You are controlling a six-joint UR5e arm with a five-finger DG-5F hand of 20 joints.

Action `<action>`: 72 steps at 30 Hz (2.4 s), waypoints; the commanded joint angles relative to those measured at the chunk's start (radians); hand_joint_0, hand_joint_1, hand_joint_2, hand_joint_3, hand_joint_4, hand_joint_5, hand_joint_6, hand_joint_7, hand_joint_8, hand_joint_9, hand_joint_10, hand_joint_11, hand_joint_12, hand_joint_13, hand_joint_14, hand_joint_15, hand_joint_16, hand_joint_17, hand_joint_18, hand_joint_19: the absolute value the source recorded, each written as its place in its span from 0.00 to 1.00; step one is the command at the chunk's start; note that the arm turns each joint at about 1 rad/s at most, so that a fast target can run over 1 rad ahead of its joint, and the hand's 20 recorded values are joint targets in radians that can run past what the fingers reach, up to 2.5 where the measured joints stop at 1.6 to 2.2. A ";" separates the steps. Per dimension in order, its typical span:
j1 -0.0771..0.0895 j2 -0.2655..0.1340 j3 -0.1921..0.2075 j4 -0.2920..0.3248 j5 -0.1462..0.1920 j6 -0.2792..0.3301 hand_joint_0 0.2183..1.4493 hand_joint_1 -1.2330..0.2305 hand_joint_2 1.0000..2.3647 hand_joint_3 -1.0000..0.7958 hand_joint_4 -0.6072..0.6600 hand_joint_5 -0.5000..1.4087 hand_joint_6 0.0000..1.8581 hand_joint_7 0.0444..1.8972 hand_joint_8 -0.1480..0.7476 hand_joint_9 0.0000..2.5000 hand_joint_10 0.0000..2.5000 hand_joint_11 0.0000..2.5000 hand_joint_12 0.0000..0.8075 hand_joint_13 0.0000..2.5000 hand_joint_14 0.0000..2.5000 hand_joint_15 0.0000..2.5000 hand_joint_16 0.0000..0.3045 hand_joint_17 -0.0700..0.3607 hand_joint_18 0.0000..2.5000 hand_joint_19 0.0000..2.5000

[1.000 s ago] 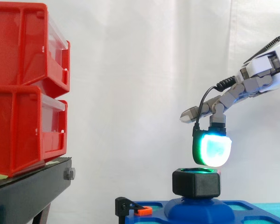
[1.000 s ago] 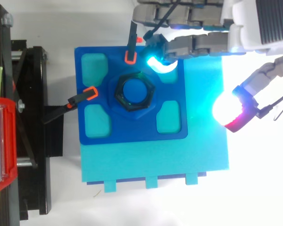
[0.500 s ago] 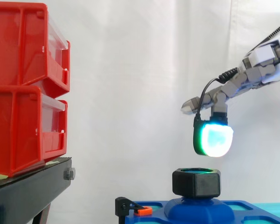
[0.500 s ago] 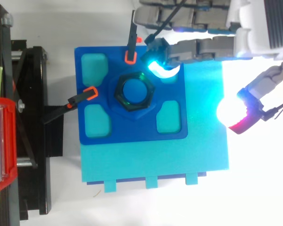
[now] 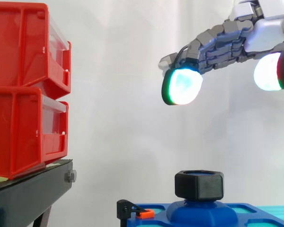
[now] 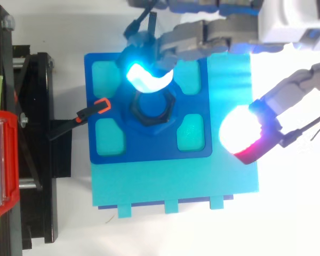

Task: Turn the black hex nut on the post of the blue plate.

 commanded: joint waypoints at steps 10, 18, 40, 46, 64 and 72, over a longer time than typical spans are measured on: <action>0.026 -0.005 -0.116 0.221 0.027 0.030 0.18 0.30 0.00 0.28 0.47 0.10 0.27 0.32 0.31 0.00 0.00 0.00 0.41 0.00 0.00 0.00 0.17 0.43 0.00 0.00; 0.029 -0.005 -0.169 0.298 0.036 0.030 0.21 0.32 0.00 0.28 0.46 0.10 0.27 0.32 0.30 0.00 0.00 0.00 0.39 0.00 0.00 0.00 0.16 0.42 0.00 0.00; 0.009 -0.033 -0.221 0.360 0.037 0.032 0.20 0.31 0.00 0.28 0.48 0.10 0.27 0.32 0.32 0.00 0.00 0.00 0.40 0.00 0.00 0.00 0.16 0.42 0.00 0.00; -0.002 -0.057 -0.218 0.388 0.007 0.053 0.20 0.31 0.00 0.28 0.48 0.10 0.27 0.32 0.32 0.00 0.00 0.00 0.40 0.00 0.00 0.00 0.16 0.42 0.00 0.00; -0.014 -0.059 -0.218 0.405 -0.003 0.036 0.15 0.26 0.00 0.28 0.45 0.10 0.27 0.32 0.33 0.00 0.00 0.00 0.43 0.00 0.00 0.00 0.18 0.44 0.00 0.00; -0.014 -0.060 -0.218 0.416 -0.003 0.024 0.11 0.24 0.00 0.28 0.44 0.10 0.27 0.32 0.34 0.00 0.00 0.00 0.45 0.00 0.00 0.00 0.19 0.46 0.00 0.00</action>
